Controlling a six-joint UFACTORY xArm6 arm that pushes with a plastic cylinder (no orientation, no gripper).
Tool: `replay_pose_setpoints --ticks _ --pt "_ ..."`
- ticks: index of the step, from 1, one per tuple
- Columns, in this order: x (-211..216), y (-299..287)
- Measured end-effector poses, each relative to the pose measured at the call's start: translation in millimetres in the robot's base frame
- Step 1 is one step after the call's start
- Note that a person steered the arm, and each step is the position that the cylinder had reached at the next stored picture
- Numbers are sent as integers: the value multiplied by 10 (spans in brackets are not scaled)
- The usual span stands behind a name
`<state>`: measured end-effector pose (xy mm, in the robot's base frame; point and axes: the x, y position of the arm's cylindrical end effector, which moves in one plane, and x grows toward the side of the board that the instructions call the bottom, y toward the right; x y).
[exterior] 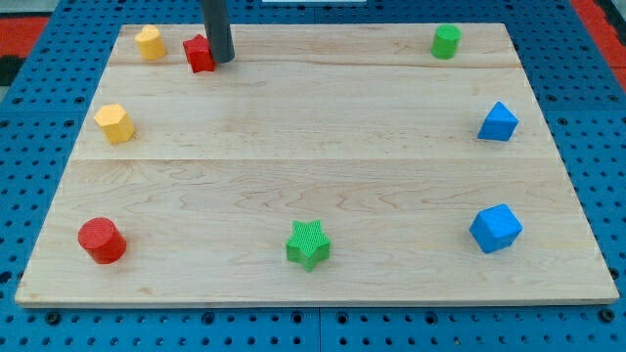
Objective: Push the yellow hexagon towards the red star
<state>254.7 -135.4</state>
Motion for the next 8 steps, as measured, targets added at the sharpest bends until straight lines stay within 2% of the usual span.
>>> replay_pose_setpoints --ticks 3,4,5,8 --pt "-57 -537" --pt "272 -184" --pt "482 -169" --pt "670 -118"
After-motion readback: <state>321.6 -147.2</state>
